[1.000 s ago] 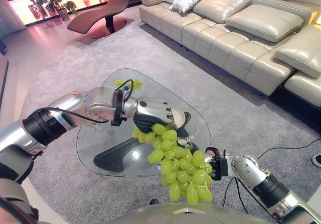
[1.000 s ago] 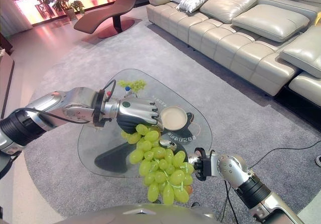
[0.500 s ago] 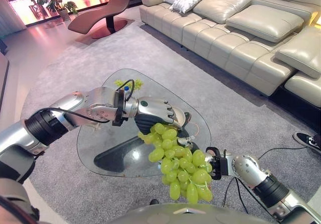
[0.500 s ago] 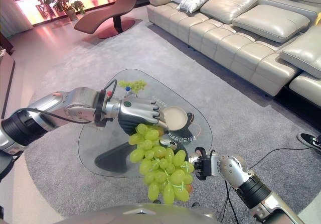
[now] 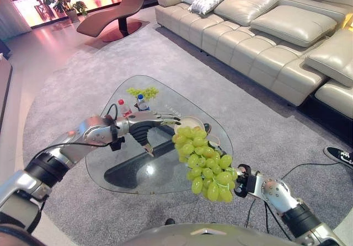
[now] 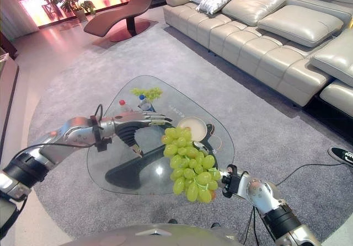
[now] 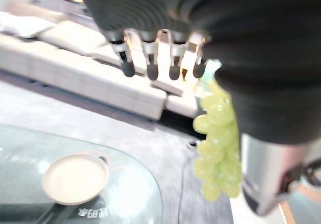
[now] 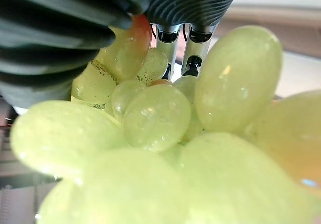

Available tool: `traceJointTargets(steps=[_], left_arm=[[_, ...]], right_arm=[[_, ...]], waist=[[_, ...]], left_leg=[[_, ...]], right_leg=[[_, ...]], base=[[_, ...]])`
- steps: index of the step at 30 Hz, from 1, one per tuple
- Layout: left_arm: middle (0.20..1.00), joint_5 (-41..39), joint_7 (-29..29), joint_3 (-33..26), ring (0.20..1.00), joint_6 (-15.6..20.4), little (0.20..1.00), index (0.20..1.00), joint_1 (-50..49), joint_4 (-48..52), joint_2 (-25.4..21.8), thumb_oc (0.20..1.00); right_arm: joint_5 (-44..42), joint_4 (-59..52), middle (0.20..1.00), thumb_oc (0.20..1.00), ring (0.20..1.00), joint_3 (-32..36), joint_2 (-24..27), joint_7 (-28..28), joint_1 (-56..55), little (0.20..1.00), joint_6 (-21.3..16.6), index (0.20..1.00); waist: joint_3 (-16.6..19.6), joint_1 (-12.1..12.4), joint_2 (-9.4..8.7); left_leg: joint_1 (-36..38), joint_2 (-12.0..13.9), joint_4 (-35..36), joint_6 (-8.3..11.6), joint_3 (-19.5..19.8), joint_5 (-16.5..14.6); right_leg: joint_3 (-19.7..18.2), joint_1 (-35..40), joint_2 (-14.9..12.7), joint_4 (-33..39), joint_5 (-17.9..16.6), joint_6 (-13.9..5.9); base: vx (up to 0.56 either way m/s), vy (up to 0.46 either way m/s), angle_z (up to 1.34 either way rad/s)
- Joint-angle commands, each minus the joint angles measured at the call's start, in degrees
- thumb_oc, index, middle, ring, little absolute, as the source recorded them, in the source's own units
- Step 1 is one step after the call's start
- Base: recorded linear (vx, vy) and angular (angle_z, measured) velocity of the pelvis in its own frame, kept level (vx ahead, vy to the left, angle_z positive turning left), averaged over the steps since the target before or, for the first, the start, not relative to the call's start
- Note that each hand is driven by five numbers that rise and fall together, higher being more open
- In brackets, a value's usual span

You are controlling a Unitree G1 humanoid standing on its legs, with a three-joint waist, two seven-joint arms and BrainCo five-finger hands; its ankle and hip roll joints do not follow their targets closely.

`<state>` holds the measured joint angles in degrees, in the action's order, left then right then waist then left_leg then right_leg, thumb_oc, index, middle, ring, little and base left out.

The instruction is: Pick up fruits into the plate

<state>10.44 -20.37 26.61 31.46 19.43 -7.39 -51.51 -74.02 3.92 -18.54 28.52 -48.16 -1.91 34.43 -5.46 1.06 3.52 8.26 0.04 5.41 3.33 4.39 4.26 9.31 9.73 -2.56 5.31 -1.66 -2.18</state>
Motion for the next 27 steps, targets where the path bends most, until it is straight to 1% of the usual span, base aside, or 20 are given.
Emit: traceJointTargets(steps=[1,3,4,5,6,7,8,9,10,12,14,15,17,18,21,22,23,24,26,27], left_arm=[[1.0,-4.3,4.9,-5.9,1.0,-0.9,1.0,1.0,0.3,-4.5,0.6,1.0],[1.0,-4.8,6.2,-7.6,1.0,-2.1,1.0,1.0,-1.8,-5.9,1.6,1.0],[1.0,-5.5,6.8,-8.3,1.0,-3.1,1.0,1.0,-3.0,-6.5,2.1,1.0],[1.0,-5.6,7.0,-8.5,1.0,-3.1,1.0,1.0,-3.3,-6.7,2.3,1.0],[1.0,-5.7,8.1,-9.8,1.0,-3.3,1.0,1.0,-5.3,-8.2,3.4,1.0],[1.0,-6.1,8.4,-10.2,1.0,-3.7,1.0,1.0,-6.0,-8.5,3.8,1.0],[1.0,-6.2,9.9,-11.5,1.0,-5.0,1.0,1.0,-8.0,-10.0,5.4,1.0],[1.0,-6.6,10.4,-11.7,1.0,-5.4,1.0,1.0,-8.4,-10.3,5.7,1.0],[1.0,-6.7,11.5,-12.8,1.0,-5.7,1.0,1.0,-9.9,-12.1,7.1,1.0],[1.0,-7.7,13.4,-14.8,1.0,-8.2,1.0,1.0,-12.9,-15.8,10.4,1.0],[1.0,-9.7,13.9,-15.5,1.0,-8.8,1.0,1.0,-14.9,-17.9,12.3,1.0],[1.0,-12.2,13.9,-16.0,1.0,-10.1,1.0,1.0,-15.9,-19.3,14.1,1.0],[1.0,-14.0,16.6,-16.0,1.0,-12.1,1.0,1.0,-17.3,-23.2,18.8,1.0],[1.0,-14.9,17.4,-15.6,1.0,-13.2,1.0,1.0,-17.5,-24.5,20.2,1.0],[1.0,-14.3,20.3,-13.3,1.0,-14.2,1.0,1.0,-17.0,-29.1,24.4,1.0],[1.0,-14.6,21.1,-12.5,1.0,-15.1,1.0,1.0,-16.7,-31.0,25.9,1.0],[1.0,-14.5,21.2,-12.4,1.0,-15.2,1.0,1.0,-16.6,-31.2,26.0,1.0],[1.0,-15.7,22.2,-11.4,1.0,-15.4,1.0,1.0,-16.2,-34.3,27.4,1.0],[1.0,-16.3,22.6,-10.4,1.0,-15.6,1.0,1.0,-15.8,-37.8,28.6,1.0],[1.0,-16.3,22.6,-10.4,1.0,-15.6,1.0,1.0,-15.8,-37.8,28.6,1.0]], right_arm=[[3.6,-0.8,0.2,0.2,0.2,3.4,-2.6,-3.2,0.4,0.2,-8.9,0.2],[4.3,1.0,0.2,0.2,0.2,4.7,-2.4,-1.8,-0.3,0.2,-11.3,0.2],[4.8,2.1,0.2,0.2,0.2,5.4,-2.5,-0.5,-0.7,0.2,-13.2,0.2],[4.9,2.2,0.2,0.2,0.2,5.6,-2.5,-0.4,-0.7,0.2,-13.3,0.2],[5.7,3.5,0.2,0.2,0.2,6.9,-2.7,1.2,-1.0,0.2,-14.9,0.2],[6.0,4.0,0.2,0.2,0.2,7.2,-2.8,1.8,-1.2,0.2,-15.7,0.2],[8.4,5.5,0.2,0.2,0.2,8.7,-3.2,4.0,-1.5,0.2,-18.2,0.2],[9.0,5.8,0.2,0.2,0.2,8.9,-3.2,4.6,-1.5,0.2,-18.7,0.2],[11.5,6.7,0.2,0.2,0.2,10.1,-3.5,6.5,-1.8,0.2,-20.9,0.2],[17.8,8.3,0.2,0.2,0.2,13.0,-3.7,12.2,-1.6,0.2,-26.5,0.2],[21.4,8.6,0.2,0.2,0.2,14.3,-3.4,14.6,-1.3,0.2,-28.8,0.2],[24.1,8.9,0.2,0.2,0.2,15.0,-3.1,17.1,-0.9,0.2,-30.6,0.2],[31.6,10.5,0.2,0.2,0.2,16.1,-2.4,21.6,0.5,0.2,-35.0,0.2],[34.0,10.9,0.2,0.2,0.2,16.2,-2.2,23.7,1.4,0.2,-36.1,0.2],[38.6,12.6,0.2,0.2,0.2,15.6,-0.8,28.9,4.8,0.2,-38.7,0.2],[40.8,13.6,0.2,0.2,0.2,15.2,-0.4,31.0,6.4,0.2,-39.8,0.2],[41.1,13.7,0.2,0.2,0.2,15.1,-0.3,31.3,6.6,0.2,-39.9,0.2],[43.0,14.7,0.2,0.2,0.2,14.3,0.7,34.3,9.2,0.2,-40.8,0.2],[45.2,16.3,0.2,0.2,0.2,13.5,1.9,37.5,12.0,0.2,-41.8,0.2],[45.2,16.3,0.2,0.2,0.2,13.5,1.9,37.5,12.0,0.2,-41.8,0.2]], waist=[[-1.4,1.1,-3.12],[-1.5,1.1,-3.3],[-1.6,1.1,-3.39],[-1.6,1.1,-3.4],[-1.8,1.2,-3.47],[-1.8,1.2,-3.49],[-2.0,1.2,-3.55],[-2.0,1.2,-3.55],[-2.2,1.2,-3.58],[-2.8,1.1,-3.6],[-3.3,1.1,-3.61],[-3.7,1.1,-3.56],[-4.8,1.2,-3.29],[-5.3,1.3,-3.16],[-7.0,1.8,-2.97],[-7.8,2.2,-2.91],[-7.9,2.2,-2.88],[-9.5,2.7,-2.81],[-11.4,3.3,-2.68],[-11.4,3.3,-2.68]], left_leg=[[3.5,-1.4,-1.3,-1.12,-3.5,-8.8],[3.7,-1.4,-1.4,-1.08,-3.3,-8.8],[3.8,-1.4,-1.4,-1.08,-3.3,-8.7],[3.8,-1.4,-1.4,-1.07,-3.3,-8.7],[3.8,-1.4,-1.5,-1.05,-3.2,-8.7],[3.9,-1.3,-1.5,-1.05,-3.2,-8.7],[3.9,-1.3,-1.5,-1.03,-3.3,-8.7],[3.9,-1.3,-1.5,-1.02,-3.3,-8.7],[3.8,-1.3,-1.6,-0.98,-3.3,-8.7],[3.6,-1.2,-1.8,-0.99,-3.4,-8.7],[3.2,-1.1,-2.1,-0.97,-3.4,-8.7],[3.0,-1.1,-2.3,-0.99,-3.5,-8.7],[2.2,-1.1,-3.1,-1.13,-3.5,-8.9],[1.6,-1.1,-3.6,-1.16,-3.3,-9.0],[-0.4,-1.4,-4.8,-1.41,-2.7,-9.2],[-1.3,-1.5,-5.1,-1.48,-2.4,-9.1],[-1.4,-1.5,-5.2,-1.48,-2.4,-9.1],[-2.6,-1.7,-5.6,-1.59,-1.8,-9.0],[-4.4,-2.0,-6.2,-1.72,-1.0,-8.8],[-4.4,-2.0,-6.2,-1.72,-1.0,-8.8]], right_leg=[[0.2,1.2,-1.7,-1.0,2.7,-3.93],[0.3,1.3,-1.7,-1.1,2.7,-3.85],[0.4,1.3,-1.7,-1.2,2.7,-3.84],[0.4,1.4,-1.7,-1.2,2.7,-3.83],[0.5,1.4,-1.7,-1.2,2.7,-3.76],[0.5,1.4,-1.7,-1.2,2.7,-3.74],[0.6,1.4,-1.7,-1.3,2.7,-3.7],[0.6,1.4,-1.7,-1.3,2.7,-3.69],[0.6,1.4,-1.8,-1.4,2.8,-3.59],[0.6,1.0,-1.7,-1.7,2.9,-3.39],[0.5,0.5,-1.8,-2.1,3.0,-3.28],[0.4,0.2,-1.8,-2.4,3.1,-3.18],[0.2,-0.8,-1.9,-3.4,3.5,-2.91],[0.2,-1.3,-1.9,-3.8,3.7,-2.74],[0.0,-3.4,-2.0,-5.0,3.8,-2.42],[0.0,-4.2,-1.9,-5.3,3.9,-2.29],[0.0,-4.3,-1.9,-5.4,3.9,-2.28],[0.1,-5.4,-2.0,-5.8,3.9,-2.12],[0.4,-6.9,-2.0,-6.6,3.9,-1.87],[0.4,-6.9,-2.0,-6.6,3.9,-1.87]], base=[[0.04,-0.001,0.03],[0.06,0.001,0.09],[0.05,0.003,0.1],[0.05,0.005,0.06],[0.03,0.006,0.01],[0.06,0.014,0.01],[0.04,0.012,0.0],[0.06,0.016,0.0],[0.05,0.016,0.0],[0.06,0.021,0.0],[0.04,0.023,0.0],[0.04,0.039,0.0],[0.03,0.054,0.0],[-0.02,0.05,-0.01],[-0.06,0.038,0.01],[-0.05,0.02,0.02],[-0.09,0.01,0.03],[-0.11,0.001,0.05],[-0.12,0.005,0.09],[-0.07,0.004,0.1]])
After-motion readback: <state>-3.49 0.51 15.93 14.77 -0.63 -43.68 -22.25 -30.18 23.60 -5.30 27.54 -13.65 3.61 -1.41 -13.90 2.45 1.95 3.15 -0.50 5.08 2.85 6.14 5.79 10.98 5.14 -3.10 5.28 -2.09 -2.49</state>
